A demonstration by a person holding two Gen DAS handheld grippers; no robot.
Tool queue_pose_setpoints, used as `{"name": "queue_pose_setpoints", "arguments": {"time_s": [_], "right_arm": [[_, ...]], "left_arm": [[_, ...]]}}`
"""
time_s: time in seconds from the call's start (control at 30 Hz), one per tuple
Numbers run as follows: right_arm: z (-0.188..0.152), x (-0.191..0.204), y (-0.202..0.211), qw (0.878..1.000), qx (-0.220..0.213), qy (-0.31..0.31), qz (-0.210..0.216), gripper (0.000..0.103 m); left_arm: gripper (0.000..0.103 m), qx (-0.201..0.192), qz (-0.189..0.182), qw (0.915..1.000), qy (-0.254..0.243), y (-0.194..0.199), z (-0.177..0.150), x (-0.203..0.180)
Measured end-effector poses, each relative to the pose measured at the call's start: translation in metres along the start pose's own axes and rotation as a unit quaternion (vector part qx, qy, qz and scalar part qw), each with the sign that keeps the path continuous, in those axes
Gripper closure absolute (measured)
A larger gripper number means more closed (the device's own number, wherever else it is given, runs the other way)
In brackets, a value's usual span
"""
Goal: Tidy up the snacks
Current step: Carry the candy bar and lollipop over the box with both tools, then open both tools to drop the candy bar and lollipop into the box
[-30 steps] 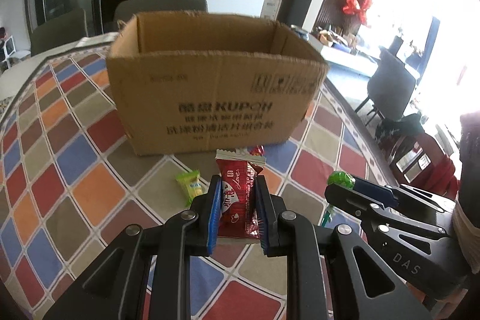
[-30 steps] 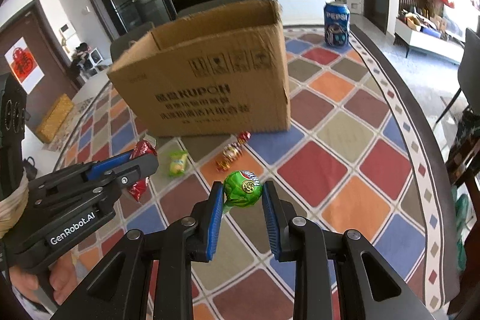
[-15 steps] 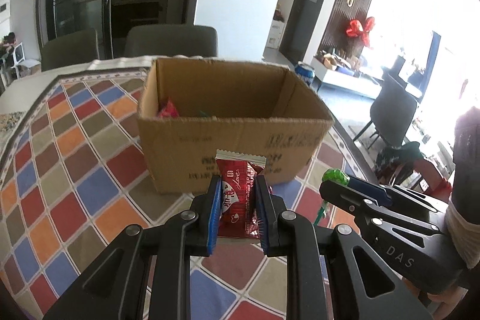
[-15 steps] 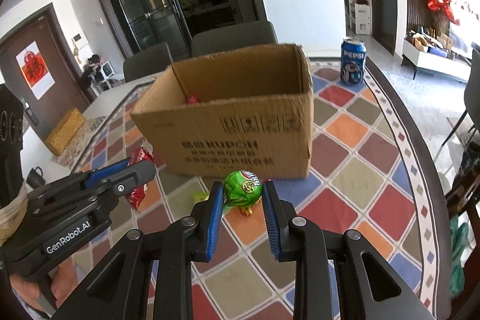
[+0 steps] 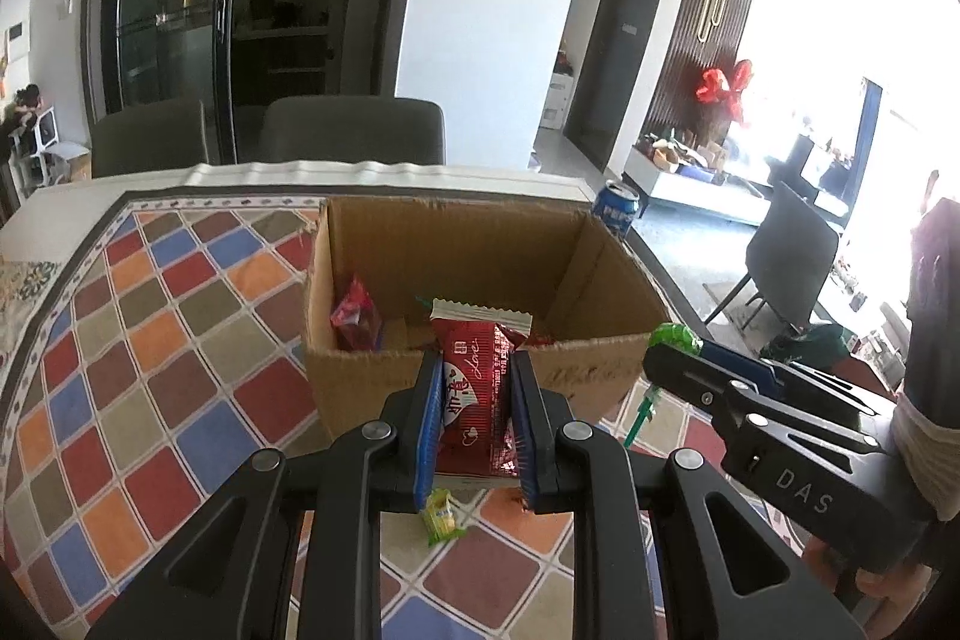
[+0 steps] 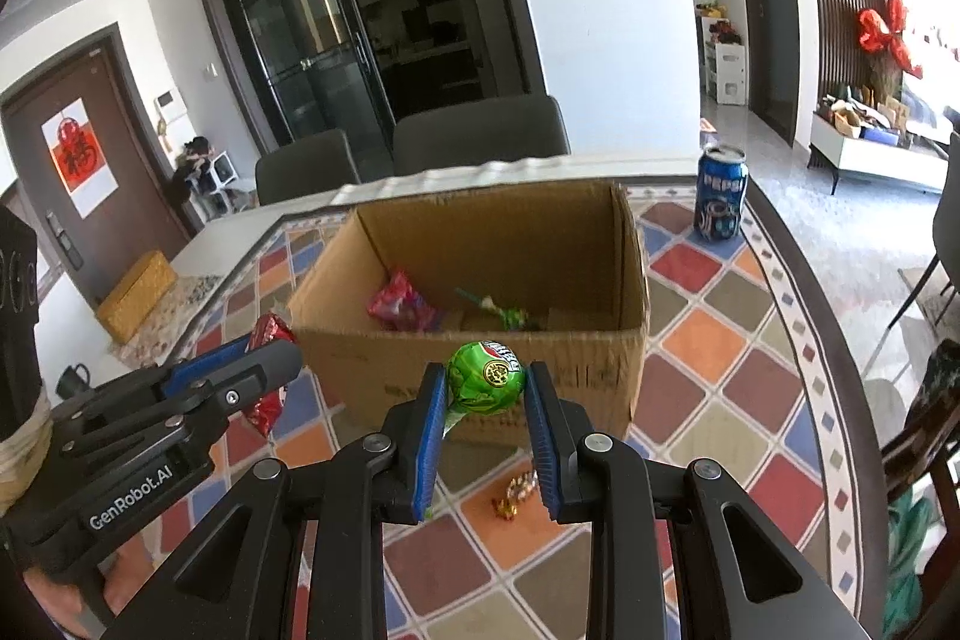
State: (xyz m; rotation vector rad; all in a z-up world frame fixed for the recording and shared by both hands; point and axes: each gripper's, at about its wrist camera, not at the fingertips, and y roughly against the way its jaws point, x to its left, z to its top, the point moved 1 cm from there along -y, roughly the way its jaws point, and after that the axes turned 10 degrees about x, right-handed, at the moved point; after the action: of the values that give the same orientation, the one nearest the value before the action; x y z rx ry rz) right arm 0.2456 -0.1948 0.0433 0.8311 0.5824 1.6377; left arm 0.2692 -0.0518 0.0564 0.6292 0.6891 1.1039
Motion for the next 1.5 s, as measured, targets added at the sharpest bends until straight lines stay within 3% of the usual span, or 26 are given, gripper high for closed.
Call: {"name": "queue_pose_setpoints", "arguments": {"time_s": [0.43,0.93,1.0,1.07,1.17,1.5], "right_arm": [[0.038,0.002,-0.013,1.000,-0.019,-0.005,0.007,0.075],[0.067,-0.007,-0.040,1.000,-0.011,-0.022,0.000,0.075],[0.069,-0.007,-0.042,1.000,-0.012,-0.024,-0.006,0.072],[0.070,-0.008,-0.044,0.999,-0.010,-0.025,-0.020,0.058],[0.066,-0.011,-0.042,0.999,-0.013,-0.026,-0.027,0.058],[0.043,-0.004,-0.025,0.999,-0.024,-0.012,-0.022,0.058]], "left_arm": [[0.081,-0.006,0.007,1.0000,0.003,-0.017,0.032,0.014],[0.080,0.019,0.008,0.9997,0.008,-0.050,0.063,0.018],[0.071,0.016,0.014,0.9997,0.009,-0.050,0.065,0.019],[0.056,0.008,0.027,0.9996,0.010,-0.048,0.064,0.019],[0.056,0.005,0.041,0.9991,0.003,-0.044,0.060,0.016],[0.056,0.001,0.034,0.9994,0.002,-0.027,0.033,0.016]]}}
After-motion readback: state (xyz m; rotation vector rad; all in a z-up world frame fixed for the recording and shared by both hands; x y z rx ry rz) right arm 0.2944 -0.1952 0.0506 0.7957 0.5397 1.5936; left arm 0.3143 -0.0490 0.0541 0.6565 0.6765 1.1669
